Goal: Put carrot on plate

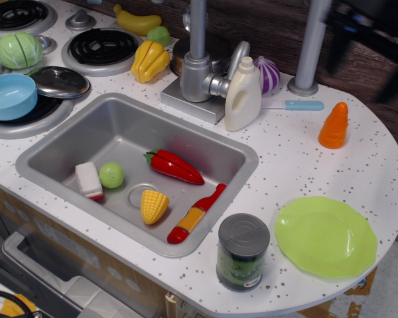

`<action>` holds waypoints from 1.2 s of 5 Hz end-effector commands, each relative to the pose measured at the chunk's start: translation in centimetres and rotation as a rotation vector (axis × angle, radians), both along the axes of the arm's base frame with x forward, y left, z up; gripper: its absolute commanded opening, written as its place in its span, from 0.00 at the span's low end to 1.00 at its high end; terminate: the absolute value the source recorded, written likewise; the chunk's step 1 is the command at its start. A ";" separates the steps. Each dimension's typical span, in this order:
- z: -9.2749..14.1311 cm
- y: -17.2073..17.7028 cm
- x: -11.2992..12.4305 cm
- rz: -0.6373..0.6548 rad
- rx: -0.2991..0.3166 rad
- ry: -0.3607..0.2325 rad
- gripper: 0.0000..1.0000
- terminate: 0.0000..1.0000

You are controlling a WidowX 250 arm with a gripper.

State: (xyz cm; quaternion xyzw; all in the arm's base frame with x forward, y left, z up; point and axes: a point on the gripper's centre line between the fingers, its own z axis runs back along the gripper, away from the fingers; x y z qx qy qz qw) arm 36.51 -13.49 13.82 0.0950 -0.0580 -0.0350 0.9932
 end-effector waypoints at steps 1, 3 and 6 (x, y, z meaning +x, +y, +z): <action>0.5 -0.7 3.0 -0.064 -0.051 -0.091 1.00 0.00; -0.9 -0.1 6.7 -0.136 -0.068 -0.116 1.00 0.00; -5.2 2.1 8.9 -0.188 -0.092 -0.120 1.00 0.00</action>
